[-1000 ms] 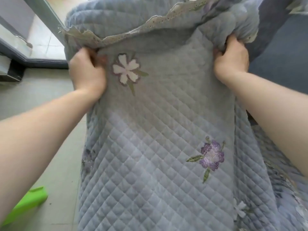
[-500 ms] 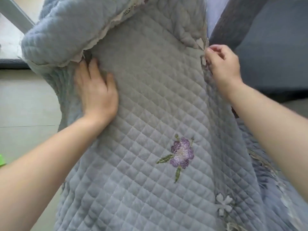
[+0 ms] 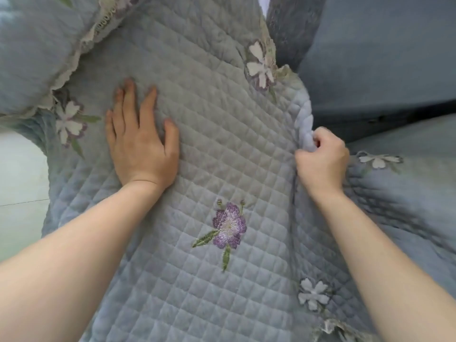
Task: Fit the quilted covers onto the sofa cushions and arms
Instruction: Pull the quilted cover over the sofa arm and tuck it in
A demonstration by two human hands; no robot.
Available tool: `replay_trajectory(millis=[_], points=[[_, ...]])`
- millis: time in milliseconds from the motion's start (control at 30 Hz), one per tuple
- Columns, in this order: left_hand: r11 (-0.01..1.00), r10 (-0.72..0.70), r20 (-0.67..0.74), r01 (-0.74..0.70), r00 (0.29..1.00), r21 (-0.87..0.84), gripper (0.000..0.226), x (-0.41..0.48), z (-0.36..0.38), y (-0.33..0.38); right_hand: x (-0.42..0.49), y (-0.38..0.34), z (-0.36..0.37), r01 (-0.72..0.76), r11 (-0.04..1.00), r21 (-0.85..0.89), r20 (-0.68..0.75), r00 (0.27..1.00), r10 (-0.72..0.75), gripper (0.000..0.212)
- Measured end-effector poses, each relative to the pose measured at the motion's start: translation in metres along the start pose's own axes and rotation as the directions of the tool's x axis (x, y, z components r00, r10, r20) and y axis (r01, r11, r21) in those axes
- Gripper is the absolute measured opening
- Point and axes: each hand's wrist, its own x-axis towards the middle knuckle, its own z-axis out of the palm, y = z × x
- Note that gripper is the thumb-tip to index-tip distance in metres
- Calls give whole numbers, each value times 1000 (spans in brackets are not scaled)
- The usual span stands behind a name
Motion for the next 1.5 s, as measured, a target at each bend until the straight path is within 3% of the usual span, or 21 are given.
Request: replay_trajectory(millis=[67, 100, 133, 200, 233, 267, 367, 433, 467, 567, 667, 733, 800, 833, 900, 967, 1100, 1267, 1367, 1433, 1500], points=[[1000, -4, -6, 4, 1000, 10, 52, -1, 0, 0, -12, -4, -31, 239, 963, -124, -356, 895, -268, 35], [1000, -7, -11, 7, 1000, 15, 52, 0, 0, 1, -24, -9, -37, 306, 934, -185, -405, 842, -356, 35], [1000, -10, -10, 11, 1000, 16, 52, 1, 1, 1, -39, -13, -33, 340, 917, -211, -340, 853, -395, 29], [1000, -10, 0, 10, 1000, 19, 53, 0, 0, 0, -66, -23, -5, 273, 958, -94, 72, 961, -267, 11], [1000, -5, 5, 5, 1000, 19, 54, 1, 0, 1, -74, -26, 8, 160, 987, -35, 293, 945, -143, 15], [1000, -5, 5, 5, 1000, 17, 54, 1, 0, 1, -75, -26, 14, 58, 998, 13, 393, 918, -58, 20], [1000, -8, -16, 8, 1000, 18, 53, 1, 1, 0, -53, -9, 7, 45, 998, 46, 155, 987, -52, 25], [1000, -3, -20, 4, 1000, 20, 53, 1, 2, 0, -47, 4, -2, 19, 1000, 5, 63, 998, -20, 47], [1000, -5, -20, 5, 1000, 19, 53, 1, 3, 1, -48, 6, -3, -14, 1000, -12, 100, 995, 15, 51], [1000, -16, -25, 16, 1000, 21, 52, 1, 2, 0, -49, 18, 10, 25, 972, -233, 301, 953, 47, 30], [1000, -17, -26, 17, 1000, 25, 52, 1, 3, 1, -30, 20, 21, 13, 895, -446, 314, 939, 142, 57], [999, -22, -28, 23, 999, 28, 52, 2, 3, 1, -30, 10, 25, 65, 853, -519, 172, 985, 30, 69], [999, -22, -26, 23, 999, 27, 52, 1, 2, 1, -48, 1, 26, 164, 911, -379, 53, 986, -156, 55], [999, -21, -26, 21, 999, 27, 52, 0, 2, 1, -62, 1, 26, 137, 967, -215, 74, 990, -124, 45], [999, -22, -28, 23, 999, 30, 52, 0, 2, 2, -89, 6, 30, -184, 979, 91, 294, 944, 150, 41], [999, -16, -34, 17, 999, 41, 52, 0, 2, 2, -101, 15, 36, -421, 895, 149, 497, 814, 300, 51], [998, -5, -43, 8, 999, 61, 52, 0, 3, 1, -71, 19, 55, -694, 656, 296, 654, 648, 391, 52], [998, 3, -33, -1, 999, 61, 53, 1, 2, 0, -57, 18, 59, -715, 636, 292, 722, 601, 344, 48], [998, -12, -20, 13, 1000, 61, 53, 0, -2, 2, -85, 24, 44, -598, 787, 152, 633, 671, 387, 55], [998, -11, -19, 12, 1000, 66, 53, 1, -2, 3, -111, 33, 34, -552, 830, 80, 598, 692, 403, 60], [997, 1, -22, 1, 1000, 73, 53, 2, -1, 4, -121, 40, 36, -642, 749, 160, 631, 650, 423, 62]])
